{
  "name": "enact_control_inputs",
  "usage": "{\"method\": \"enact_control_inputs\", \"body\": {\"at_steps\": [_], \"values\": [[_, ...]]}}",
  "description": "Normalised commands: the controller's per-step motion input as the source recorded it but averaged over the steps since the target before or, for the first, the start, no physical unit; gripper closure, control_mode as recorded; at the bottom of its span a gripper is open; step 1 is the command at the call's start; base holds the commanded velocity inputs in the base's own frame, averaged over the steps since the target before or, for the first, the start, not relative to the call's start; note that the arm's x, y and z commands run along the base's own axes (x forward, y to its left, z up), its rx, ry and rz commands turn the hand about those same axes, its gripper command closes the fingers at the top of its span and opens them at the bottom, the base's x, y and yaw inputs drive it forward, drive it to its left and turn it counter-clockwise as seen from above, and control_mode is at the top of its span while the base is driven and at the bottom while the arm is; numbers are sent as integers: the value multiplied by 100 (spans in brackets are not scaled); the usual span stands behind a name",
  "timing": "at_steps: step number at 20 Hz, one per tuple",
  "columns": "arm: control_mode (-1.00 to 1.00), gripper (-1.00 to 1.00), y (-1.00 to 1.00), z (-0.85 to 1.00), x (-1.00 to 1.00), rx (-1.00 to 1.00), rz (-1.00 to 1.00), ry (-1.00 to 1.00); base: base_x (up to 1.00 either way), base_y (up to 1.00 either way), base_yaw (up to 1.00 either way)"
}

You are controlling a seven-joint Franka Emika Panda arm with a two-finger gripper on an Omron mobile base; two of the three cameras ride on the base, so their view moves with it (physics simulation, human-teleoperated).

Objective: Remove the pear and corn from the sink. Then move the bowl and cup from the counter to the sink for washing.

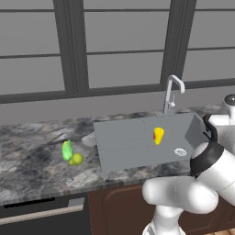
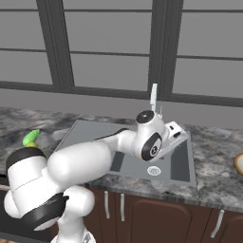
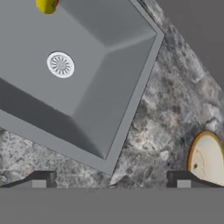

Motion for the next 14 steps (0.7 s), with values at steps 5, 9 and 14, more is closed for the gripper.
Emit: {"method": "enact_control_inputs", "body": {"at_steps": [5, 9, 14], "values": [[-100, -100, -43, 8, 2, -11, -23, 4, 0, 0, 0], [-100, -100, -36, 9, -4, -1, -16, 4, 0, 0, 0], [-100, -100, -35, 16, -11, 0, -7, 4, 0, 0, 0]]}}
